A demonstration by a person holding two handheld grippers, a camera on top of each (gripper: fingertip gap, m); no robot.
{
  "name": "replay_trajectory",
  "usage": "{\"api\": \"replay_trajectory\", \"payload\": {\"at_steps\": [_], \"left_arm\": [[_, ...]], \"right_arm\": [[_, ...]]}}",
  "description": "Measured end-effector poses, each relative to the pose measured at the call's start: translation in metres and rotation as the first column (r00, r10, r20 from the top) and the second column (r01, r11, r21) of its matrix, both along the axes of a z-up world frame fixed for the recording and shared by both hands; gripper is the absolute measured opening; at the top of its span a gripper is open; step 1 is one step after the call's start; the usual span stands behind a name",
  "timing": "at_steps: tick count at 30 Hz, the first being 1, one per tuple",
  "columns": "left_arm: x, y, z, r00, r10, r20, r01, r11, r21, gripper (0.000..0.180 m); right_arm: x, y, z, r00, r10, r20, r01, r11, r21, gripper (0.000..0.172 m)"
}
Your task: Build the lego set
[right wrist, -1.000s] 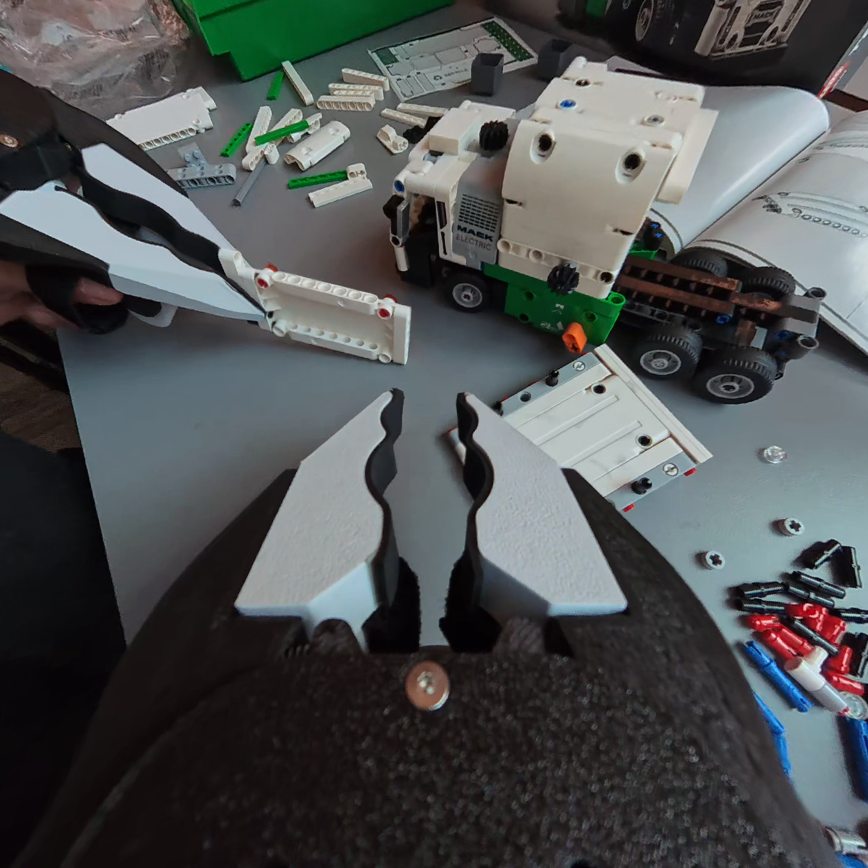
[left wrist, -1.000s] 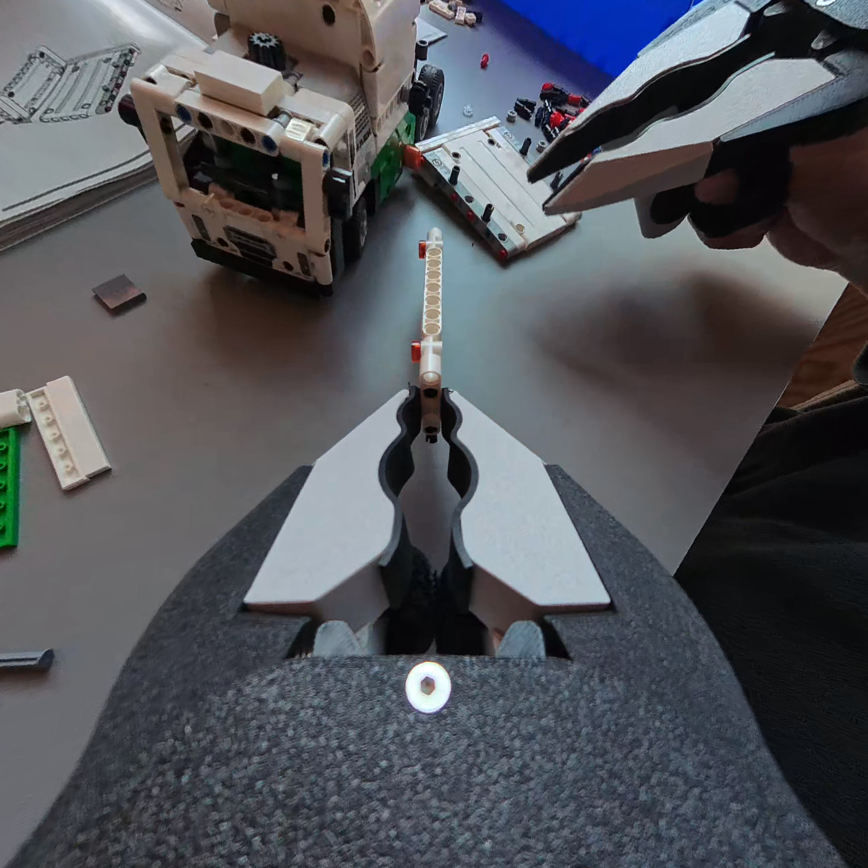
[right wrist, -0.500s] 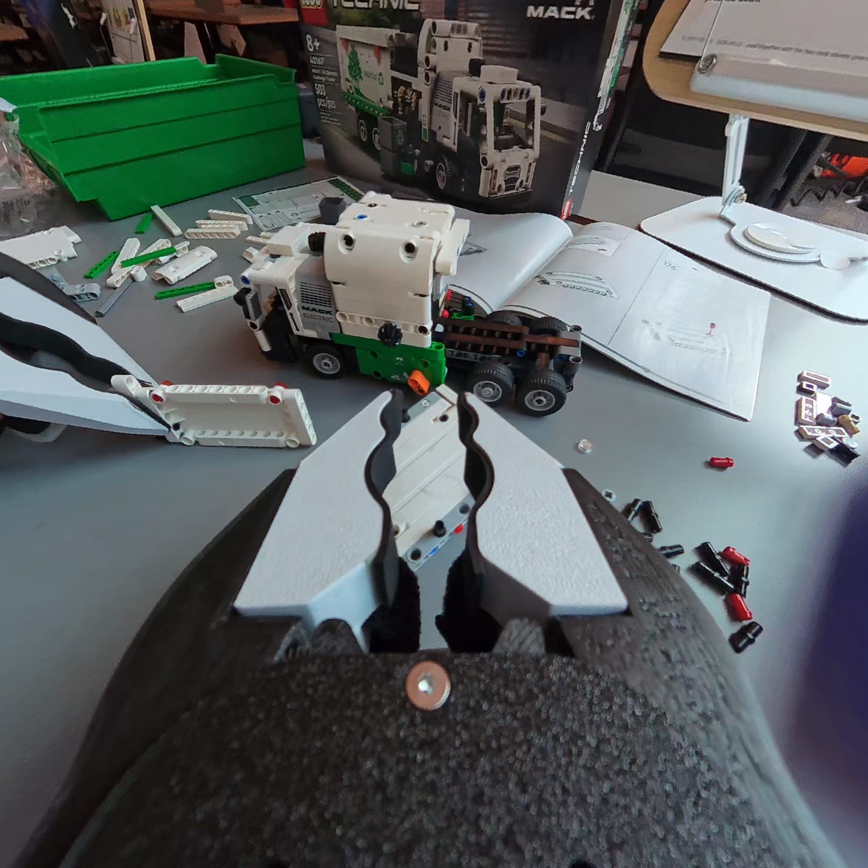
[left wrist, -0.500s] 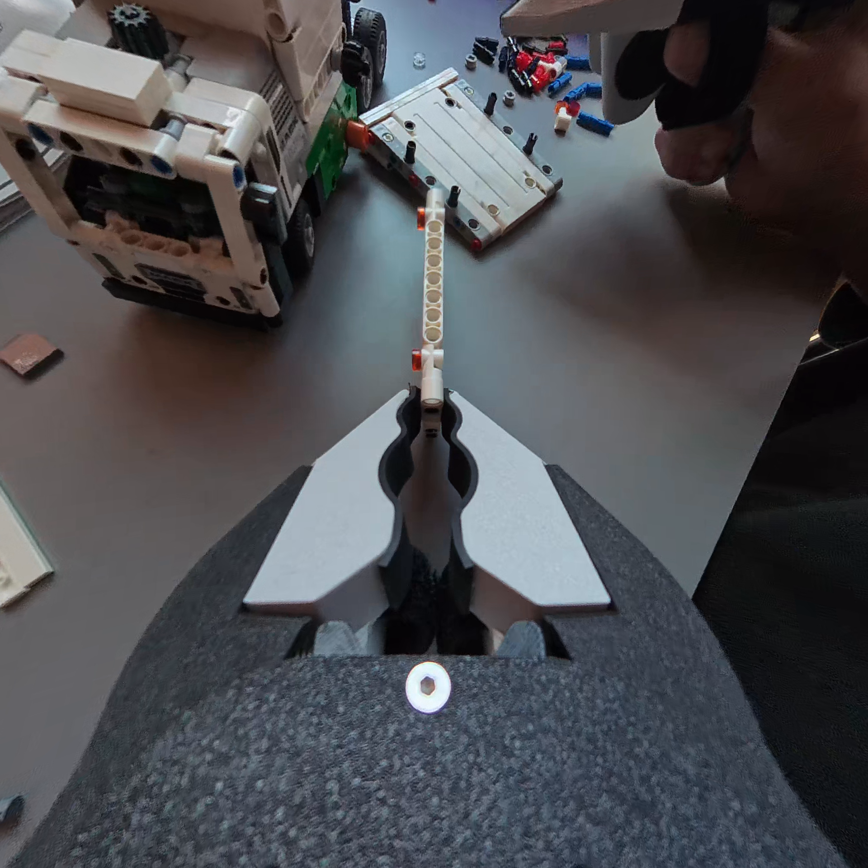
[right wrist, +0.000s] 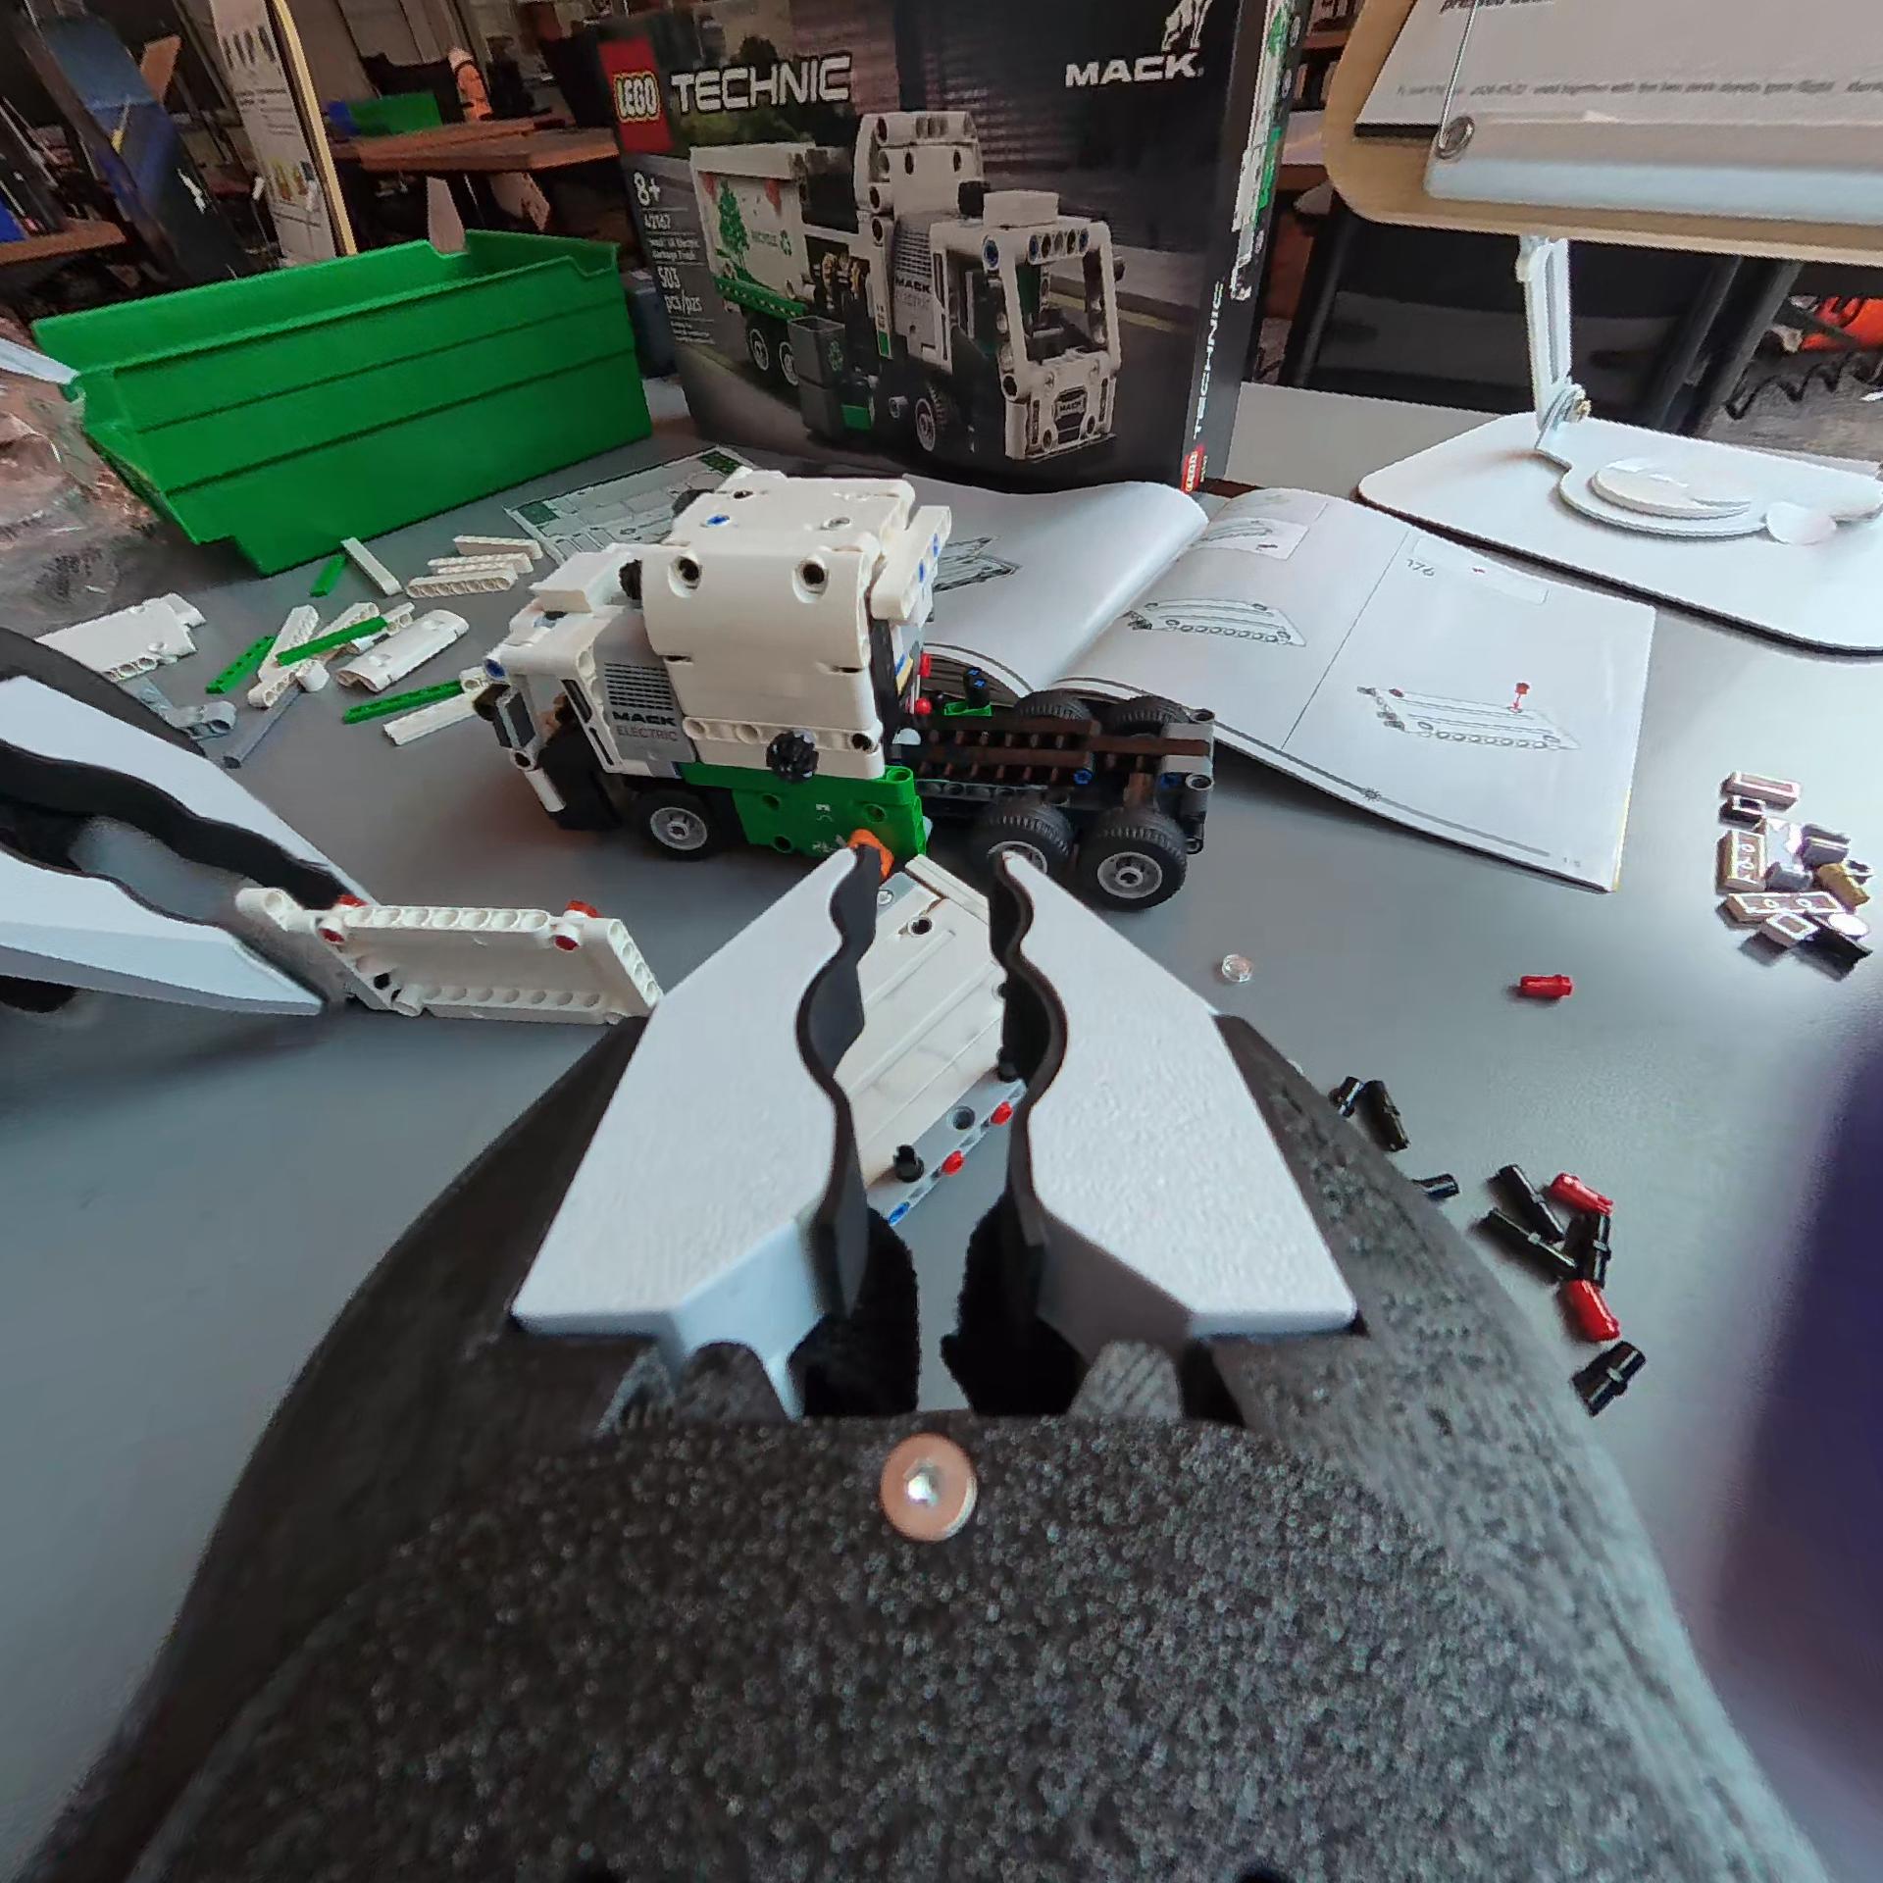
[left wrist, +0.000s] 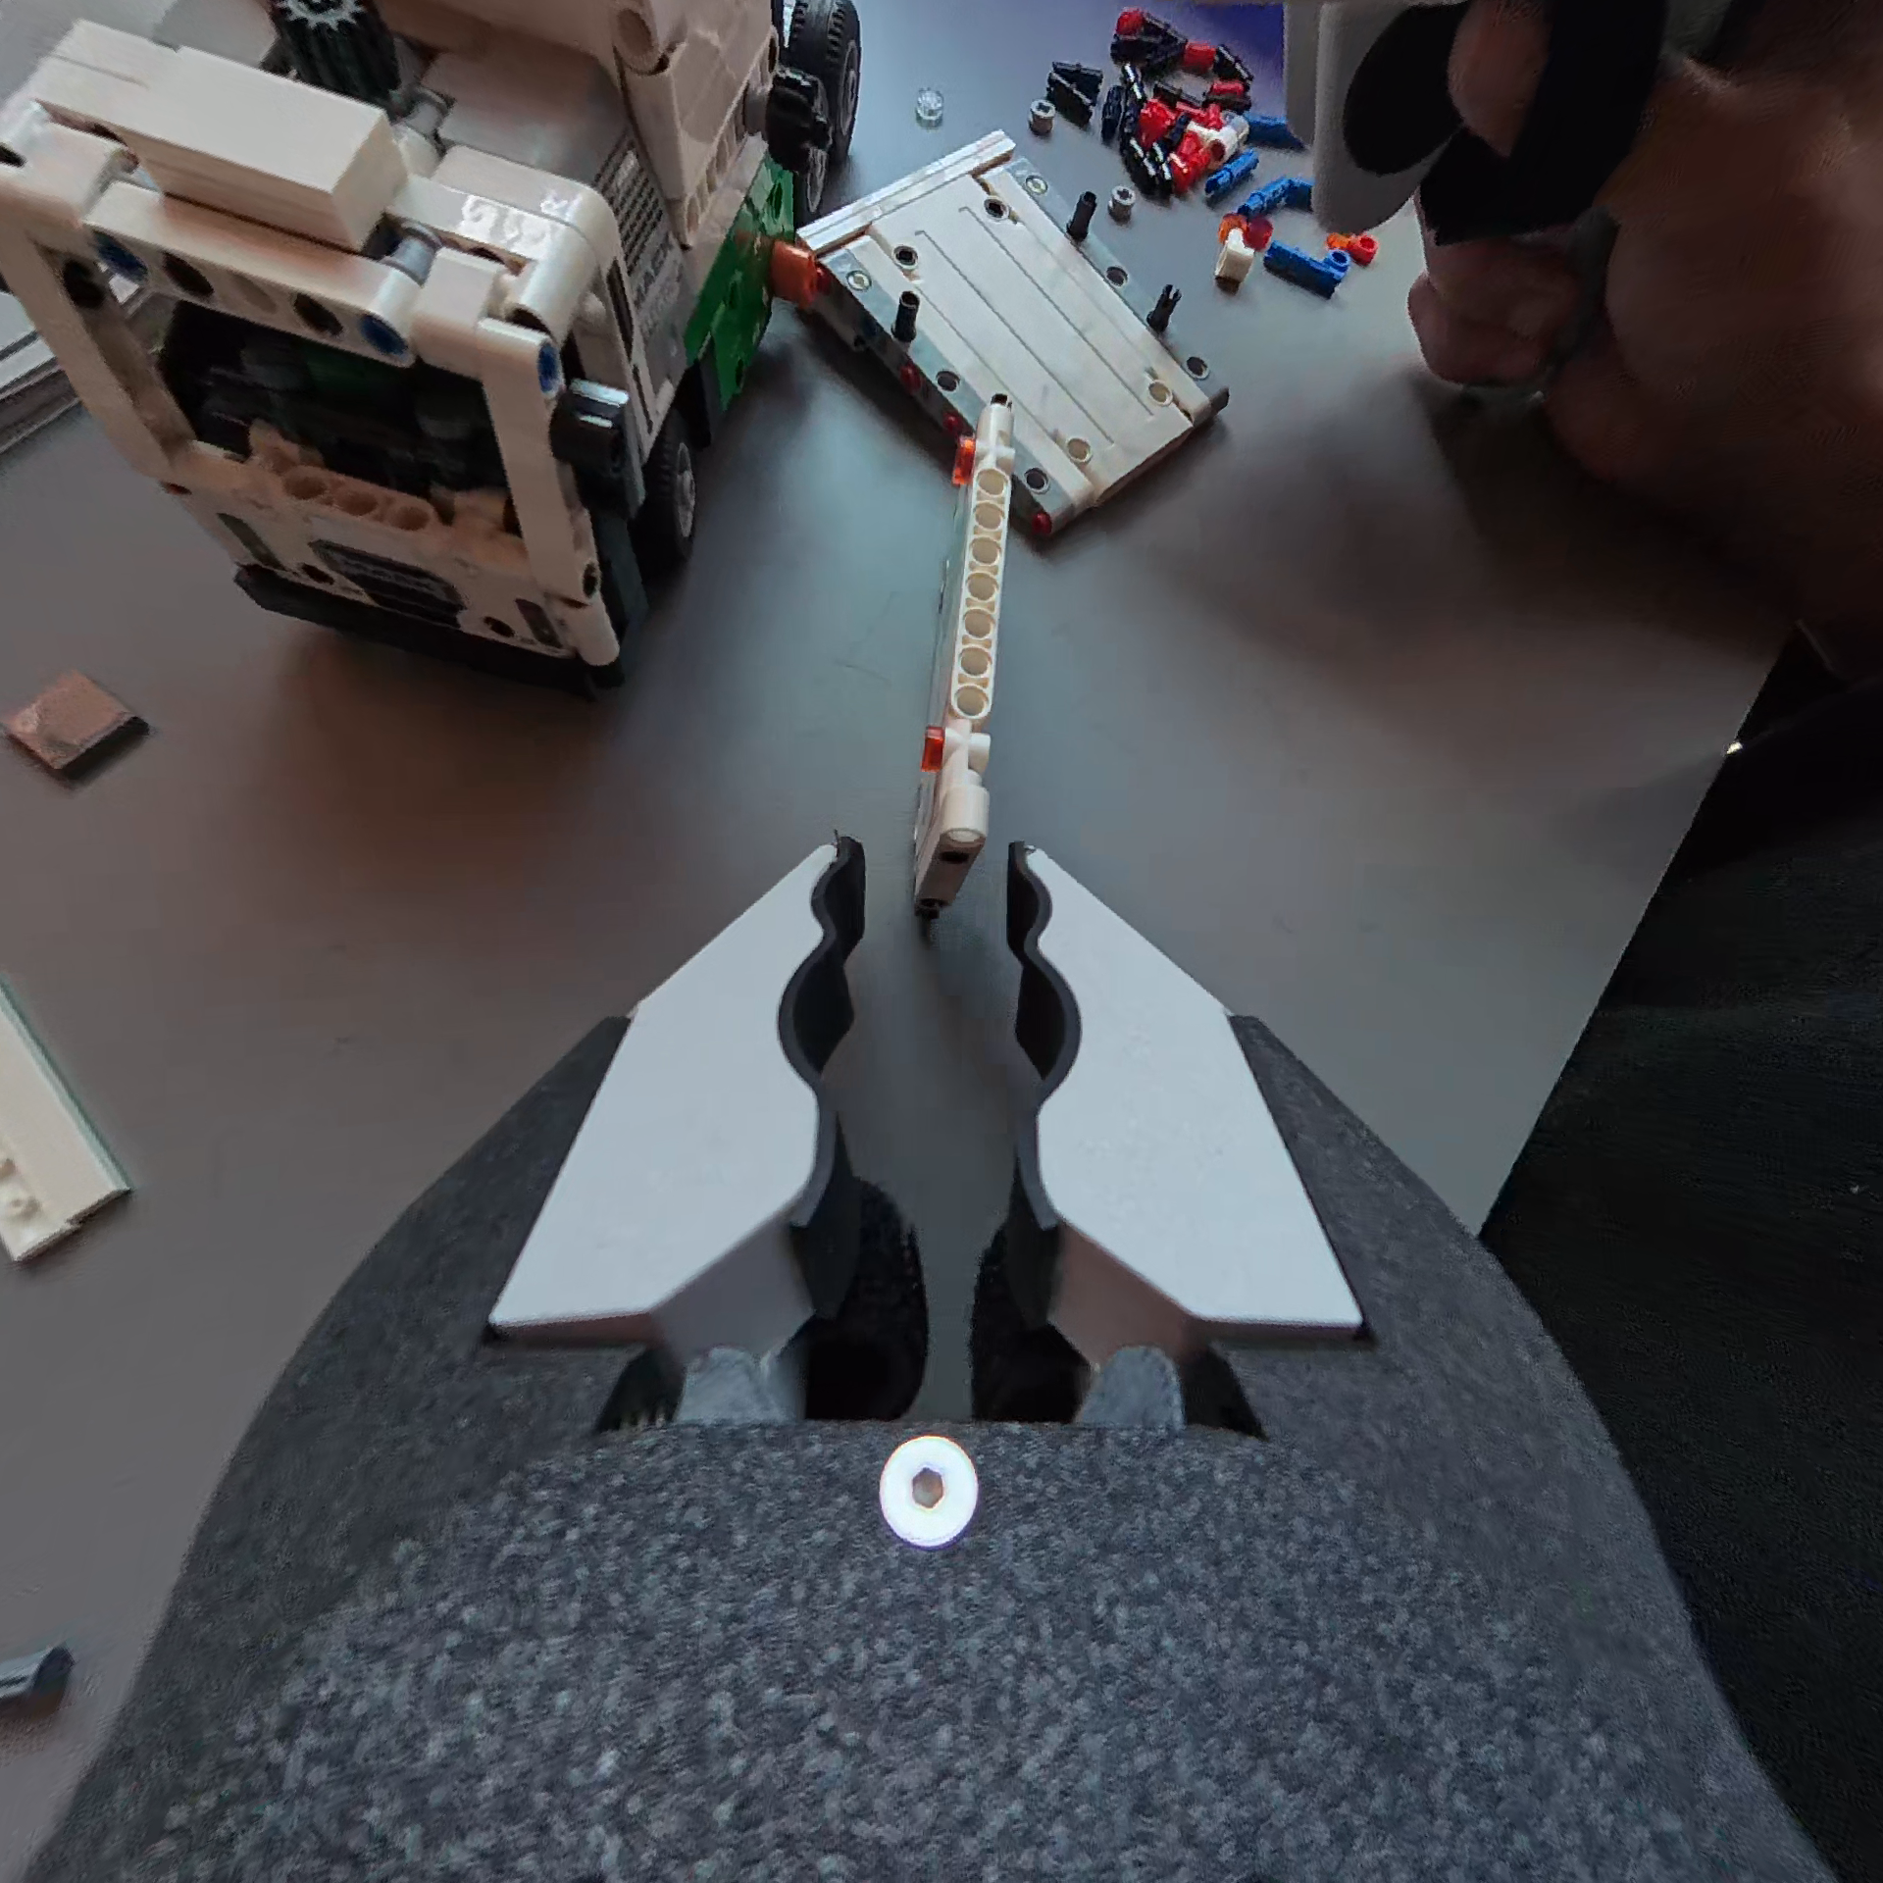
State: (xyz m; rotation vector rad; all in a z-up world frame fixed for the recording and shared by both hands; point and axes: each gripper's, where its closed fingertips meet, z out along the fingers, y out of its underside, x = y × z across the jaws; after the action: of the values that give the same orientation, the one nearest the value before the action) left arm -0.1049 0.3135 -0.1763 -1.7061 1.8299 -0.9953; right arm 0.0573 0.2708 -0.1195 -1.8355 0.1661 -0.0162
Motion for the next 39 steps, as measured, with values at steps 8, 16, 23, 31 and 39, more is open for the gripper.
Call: {"api": "replay_trajectory", "payload": {"at_steps": [8,16,23,31,39], "left_arm": [[-0.004,0.013,0.043,0.956,0.081,0.283,-0.053,0.993,-0.107,0.032],[0.018,0.091,0.067,0.855,0.261,0.449,-0.254,0.964,-0.078,0.029],[0.027,0.112,0.079,0.797,0.280,0.534,-0.301,0.952,-0.050,0.026],[0.037,0.102,0.063,0.857,0.221,0.465,-0.278,0.959,0.057,0.023],[0.039,0.105,0.057,0.873,0.237,0.426,-0.272,0.962,0.023,0.023]], "right_arm": [[0.021,-0.011,0.004,0.990,-0.134,0.039,0.133,0.991,0.015,0.022],[0.053,-0.002,0.023,0.979,-0.177,0.104,0.187,0.978,-0.096,0.025],[0.093,0.030,0.008,0.986,-0.103,0.129,0.131,0.963,-0.237,0.027],[0.082,0.044,-0.005,0.998,-0.067,0.011,0.068,0.979,-0.195,0.026],[0.081,0.037,-0.002,0.997,-0.078,0.004,0.078,0.985,-0.153,0.024]]}}
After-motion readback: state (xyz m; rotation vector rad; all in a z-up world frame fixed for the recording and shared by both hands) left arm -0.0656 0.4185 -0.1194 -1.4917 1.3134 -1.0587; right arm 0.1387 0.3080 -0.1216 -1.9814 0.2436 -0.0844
